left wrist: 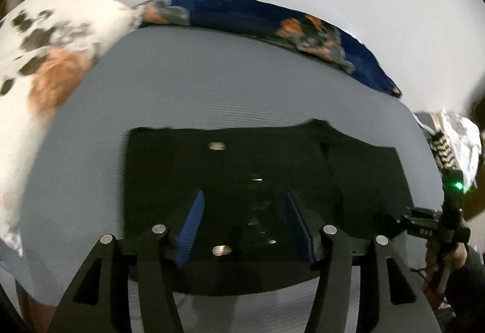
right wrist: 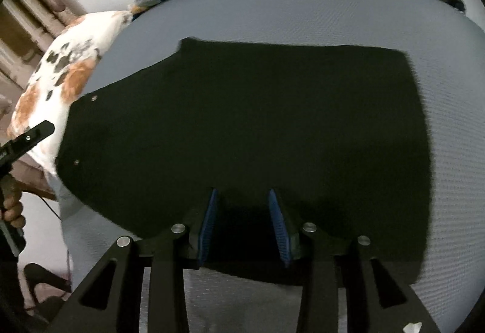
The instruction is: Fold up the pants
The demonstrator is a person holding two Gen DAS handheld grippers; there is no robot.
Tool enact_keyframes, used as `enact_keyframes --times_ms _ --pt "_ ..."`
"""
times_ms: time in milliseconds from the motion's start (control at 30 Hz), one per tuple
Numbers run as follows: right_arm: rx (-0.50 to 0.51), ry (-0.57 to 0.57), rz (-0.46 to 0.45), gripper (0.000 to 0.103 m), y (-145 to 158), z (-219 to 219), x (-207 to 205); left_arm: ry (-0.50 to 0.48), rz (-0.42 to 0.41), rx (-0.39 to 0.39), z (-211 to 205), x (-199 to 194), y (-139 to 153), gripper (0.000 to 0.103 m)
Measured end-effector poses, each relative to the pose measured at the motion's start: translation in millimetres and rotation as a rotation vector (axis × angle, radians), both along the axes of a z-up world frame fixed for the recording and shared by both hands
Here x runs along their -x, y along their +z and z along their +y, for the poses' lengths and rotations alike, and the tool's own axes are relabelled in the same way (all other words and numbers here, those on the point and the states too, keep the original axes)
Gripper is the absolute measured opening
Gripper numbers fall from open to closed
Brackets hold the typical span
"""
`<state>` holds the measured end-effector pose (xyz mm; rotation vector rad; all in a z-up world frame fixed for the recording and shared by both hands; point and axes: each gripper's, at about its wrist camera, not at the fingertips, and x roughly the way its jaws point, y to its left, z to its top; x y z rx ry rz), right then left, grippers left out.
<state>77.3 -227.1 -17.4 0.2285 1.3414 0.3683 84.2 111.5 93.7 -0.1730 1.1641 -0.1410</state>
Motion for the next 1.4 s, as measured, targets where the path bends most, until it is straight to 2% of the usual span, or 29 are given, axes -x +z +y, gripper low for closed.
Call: enact_keyframes --times_ms 133,300,467,733,933,1100,1267,1400 --pt "-0.017 0.062 0.005 0.037 1 38 -4 0.065 0.012 0.007 42 6 -4 0.058" --pt "-0.107 0.107 0.037 0.054 3 72 -14 0.09 0.095 0.093 78 7 -23 0.058" --pt "-0.161 0.108 0.03 0.065 14 84 -26 0.106 0.114 0.177 105 8 -36 0.058" --pt "-0.098 0.039 -0.011 0.066 38 75 -51 0.057 0.183 0.325 126 -5 -67 0.058" --pt "-0.052 -0.02 -0.006 0.066 41 69 -66 0.01 0.25 0.41 134 -15 -88 0.058" --pt "-0.03 -0.054 0.011 0.066 37 69 -70 -0.046 0.279 0.525 139 -28 -97 0.058" --pt "-0.025 -0.073 0.015 0.066 35 71 -74 -0.064 0.312 0.692 150 -42 -113 0.058" --pt "-0.033 -0.088 0.008 0.066 34 69 -75 -0.084 0.299 0.702 139 -52 -114 0.057"
